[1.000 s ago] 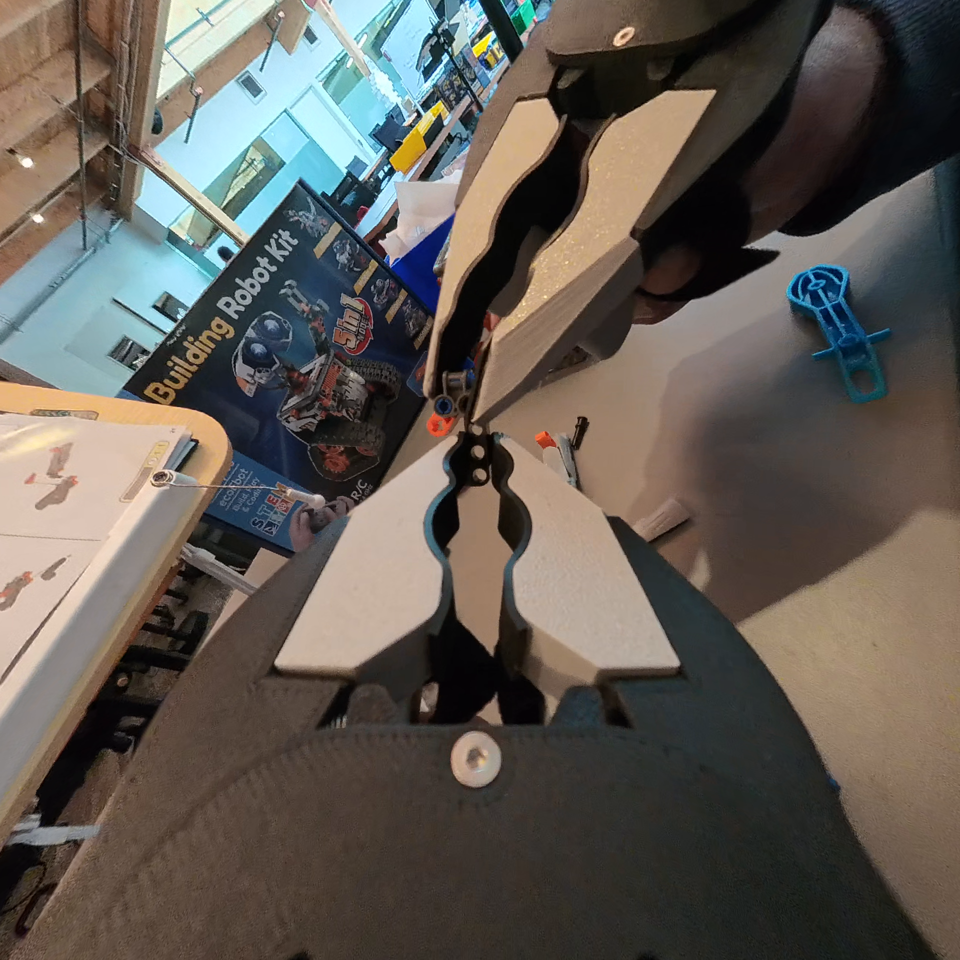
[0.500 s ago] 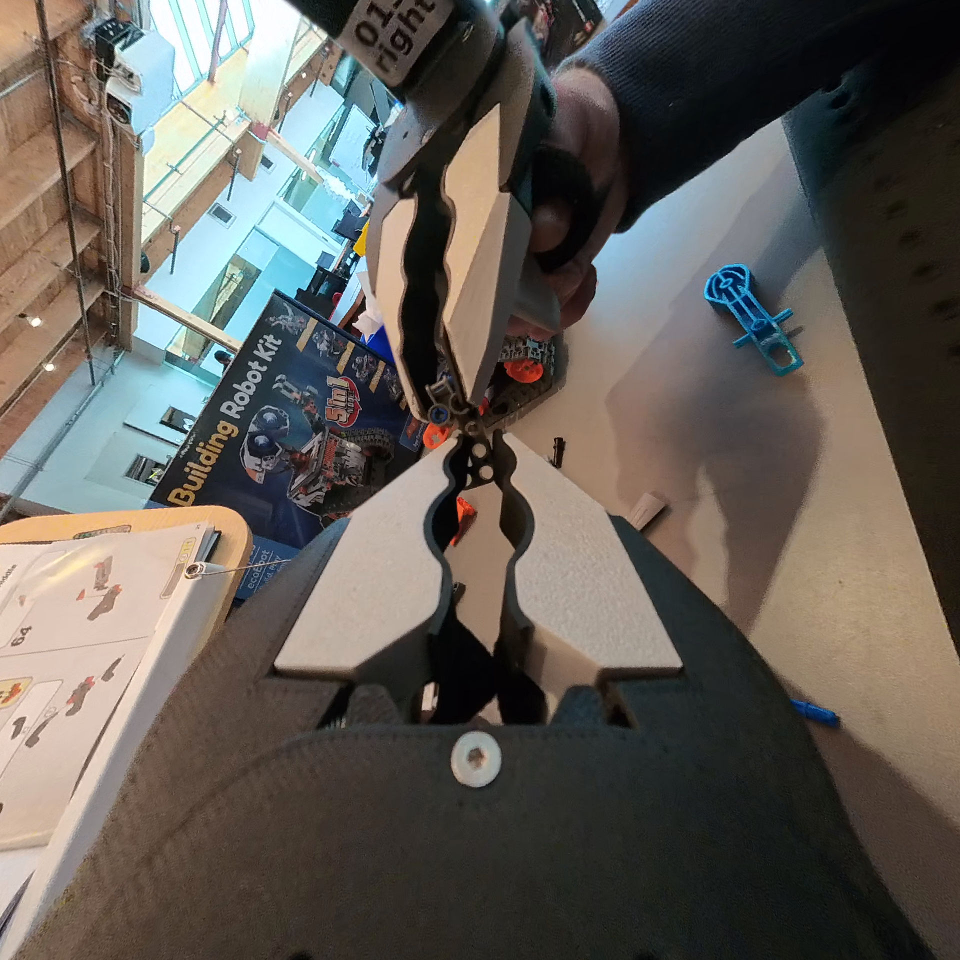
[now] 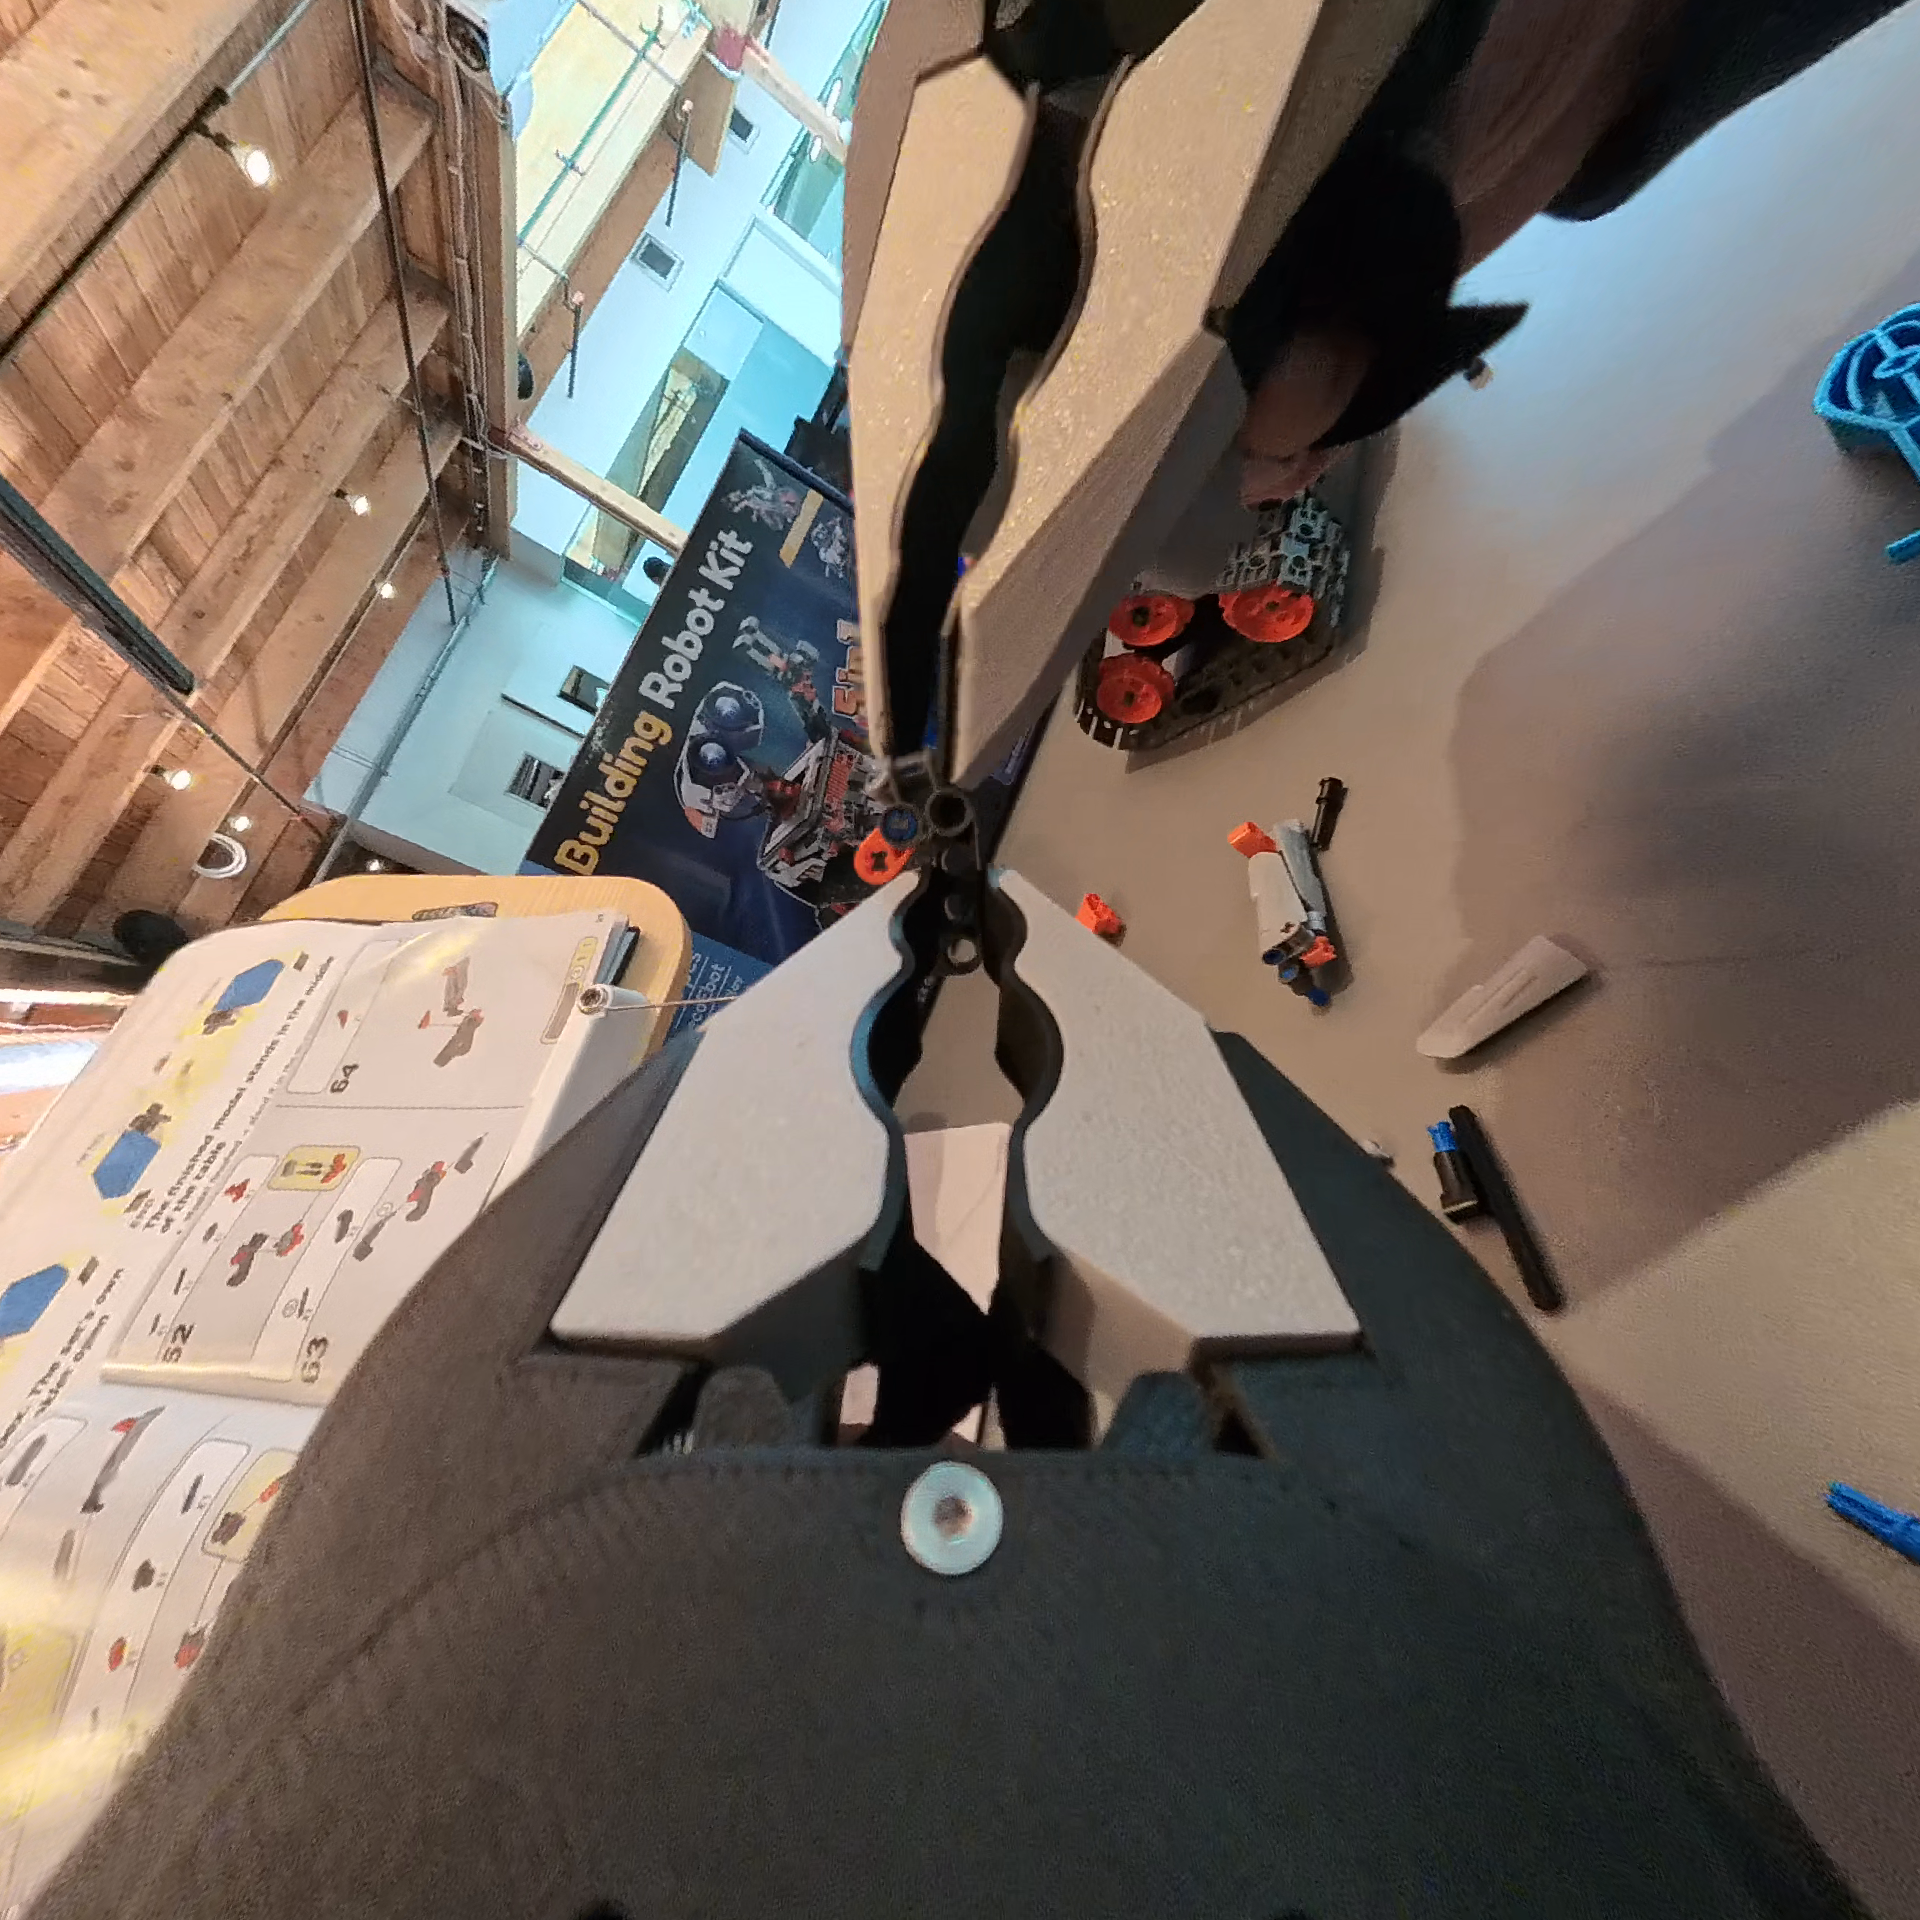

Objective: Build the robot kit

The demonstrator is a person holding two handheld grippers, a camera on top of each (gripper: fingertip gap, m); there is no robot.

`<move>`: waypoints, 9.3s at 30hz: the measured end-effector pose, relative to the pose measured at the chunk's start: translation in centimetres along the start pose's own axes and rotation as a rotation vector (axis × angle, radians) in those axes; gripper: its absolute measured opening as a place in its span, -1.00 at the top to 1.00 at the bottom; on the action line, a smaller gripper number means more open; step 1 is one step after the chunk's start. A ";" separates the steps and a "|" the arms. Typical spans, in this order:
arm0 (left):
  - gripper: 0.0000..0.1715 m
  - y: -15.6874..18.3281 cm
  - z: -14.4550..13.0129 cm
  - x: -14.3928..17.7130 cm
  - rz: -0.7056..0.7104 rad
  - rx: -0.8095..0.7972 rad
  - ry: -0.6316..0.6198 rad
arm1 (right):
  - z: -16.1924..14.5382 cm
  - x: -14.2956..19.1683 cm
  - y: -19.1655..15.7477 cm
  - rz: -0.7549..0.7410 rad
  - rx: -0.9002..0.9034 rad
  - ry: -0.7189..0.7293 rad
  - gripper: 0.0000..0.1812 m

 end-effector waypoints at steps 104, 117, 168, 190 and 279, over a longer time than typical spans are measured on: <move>0.93 -0.9 0.5 -0.2 -0.295 0.470 0.105 | -1.2 0.0 1.1 0.008 -0.182 0.035 0.89; 0.94 0.8 -1.4 -1.8 -0.217 0.244 -0.105 | -3.8 -1.2 0.2 -0.136 0.188 -0.268 0.92; 0.65 -1.4 0.1 -1.3 -0.183 0.450 0.081 | -2.3 -0.2 4.8 0.015 -0.693 0.179 0.74; 0.94 -2.7 0.4 -0.5 -0.315 0.711 0.187 | -0.3 0.5 4.2 -0.063 -0.517 0.180 0.68; 0.94 -3.8 -0.5 0.0 -0.640 1.096 0.350 | -2.0 0.2 3.8 -0.094 -0.412 0.097 0.71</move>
Point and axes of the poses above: each gripper's, where its closed fingertips meet, x back along the fingers, z out of its top, y = z × x across the jaws, the point moved 1 cm from there along x, back along the fingers, and after that the axes turned 10 degrees about -y, right-handed, at the moved point
